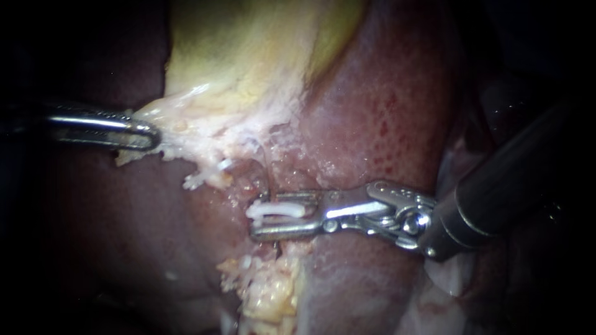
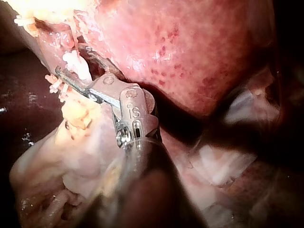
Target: Going back second clip right tube
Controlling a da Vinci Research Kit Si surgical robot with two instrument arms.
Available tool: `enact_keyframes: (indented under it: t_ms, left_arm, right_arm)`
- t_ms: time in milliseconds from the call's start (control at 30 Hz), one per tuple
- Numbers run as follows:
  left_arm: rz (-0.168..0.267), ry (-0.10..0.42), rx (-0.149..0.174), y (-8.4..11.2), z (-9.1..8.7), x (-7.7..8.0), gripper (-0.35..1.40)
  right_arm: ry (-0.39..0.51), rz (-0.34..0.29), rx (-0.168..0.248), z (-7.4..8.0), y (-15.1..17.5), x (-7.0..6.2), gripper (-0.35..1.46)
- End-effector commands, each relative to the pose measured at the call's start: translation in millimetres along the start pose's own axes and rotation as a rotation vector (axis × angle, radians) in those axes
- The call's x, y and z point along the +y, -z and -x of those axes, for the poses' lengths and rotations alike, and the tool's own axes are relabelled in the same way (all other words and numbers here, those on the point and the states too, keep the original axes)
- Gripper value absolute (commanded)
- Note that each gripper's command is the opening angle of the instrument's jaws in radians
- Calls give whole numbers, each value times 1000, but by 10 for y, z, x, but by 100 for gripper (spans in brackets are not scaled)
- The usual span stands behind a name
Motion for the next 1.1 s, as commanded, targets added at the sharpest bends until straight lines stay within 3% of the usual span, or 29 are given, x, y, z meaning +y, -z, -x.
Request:
enact_keyframes:
  t_ms: [33, 100, 400, 567, 700, 1100]
  left_arm:
    - [0, 0, 0, 0, 0, 0, -35]
    - [0, 0, 0, 1, 0, 0, -35]
    - [1, -1, 0, 3, 1, 0, -35]
    - [2, -1, 0, 3, 1, 0, -35]
    - [2, -1, -1, 4, 1, 0, -35]
    - [2, 5, 0, 3, 1, 0, -35]
  right_arm:
    - [-1, -3, -1, -2, 2, -3, 50]
    - [-3, -5, -2, -4, 7, -5, 50]
    - [274, -22, -1, -26, 52, -22, 50]
    - [401, 8, -61, -29, 86, -28, 50]
    - [465, 34, -99, -33, 109, -28, 50]
    - [560, 19, -103, -59, 149, -39, 50]
